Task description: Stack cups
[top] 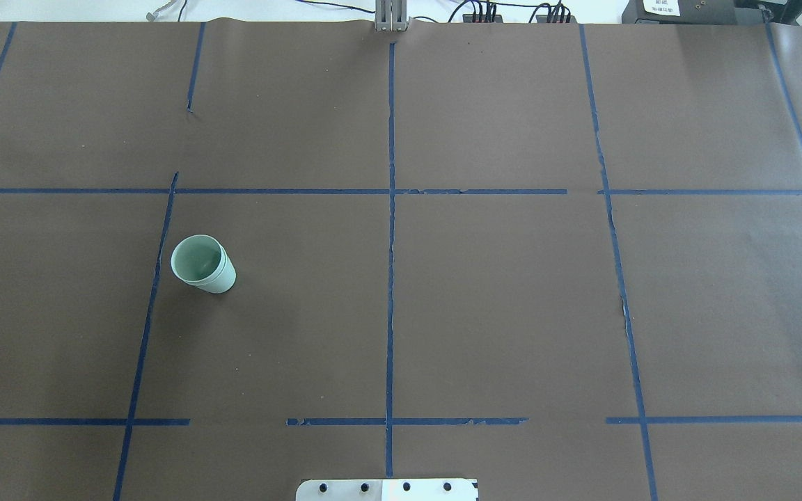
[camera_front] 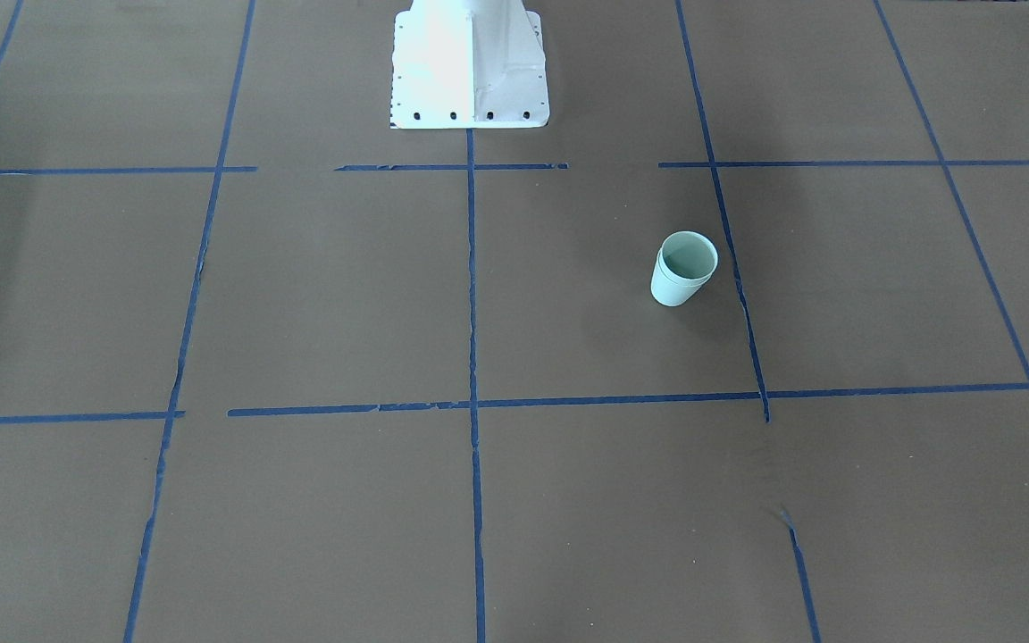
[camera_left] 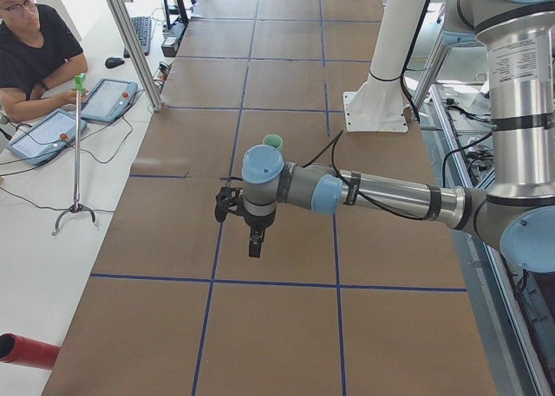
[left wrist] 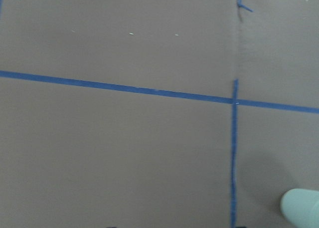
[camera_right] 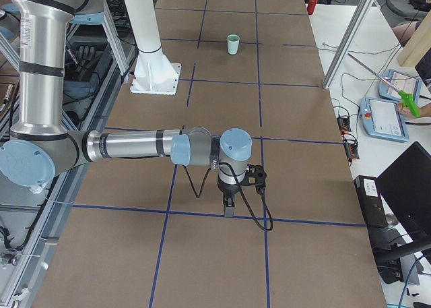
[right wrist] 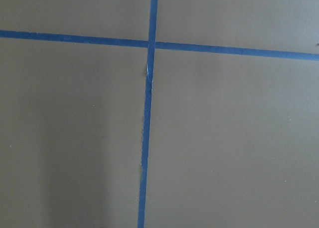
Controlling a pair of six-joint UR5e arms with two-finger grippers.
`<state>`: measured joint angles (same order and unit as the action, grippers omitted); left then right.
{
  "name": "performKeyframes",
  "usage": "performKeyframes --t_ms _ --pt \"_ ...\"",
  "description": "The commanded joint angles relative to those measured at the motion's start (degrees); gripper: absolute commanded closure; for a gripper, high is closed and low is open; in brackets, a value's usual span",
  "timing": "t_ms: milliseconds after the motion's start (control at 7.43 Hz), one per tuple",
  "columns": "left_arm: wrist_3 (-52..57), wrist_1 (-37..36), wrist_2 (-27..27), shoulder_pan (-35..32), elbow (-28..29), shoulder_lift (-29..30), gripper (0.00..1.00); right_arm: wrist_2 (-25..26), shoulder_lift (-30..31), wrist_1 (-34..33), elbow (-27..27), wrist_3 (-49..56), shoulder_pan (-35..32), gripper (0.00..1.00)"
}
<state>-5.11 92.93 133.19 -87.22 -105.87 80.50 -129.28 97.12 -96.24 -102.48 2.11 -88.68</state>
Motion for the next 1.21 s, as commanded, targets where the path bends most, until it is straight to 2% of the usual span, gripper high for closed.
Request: performKeyframes --t_ms 0,1077 --pt "4.9 -5.2 1.5 -3.8 2.2 1.1 0.00 0.0 0.0 0.0 0.0 0.0 0.0 0.00" --pt "4.9 -4.8 1.7 -4.2 1.2 -0.2 0.00 0.0 0.0 0.0 0.0 0.0 0.0 0.00"
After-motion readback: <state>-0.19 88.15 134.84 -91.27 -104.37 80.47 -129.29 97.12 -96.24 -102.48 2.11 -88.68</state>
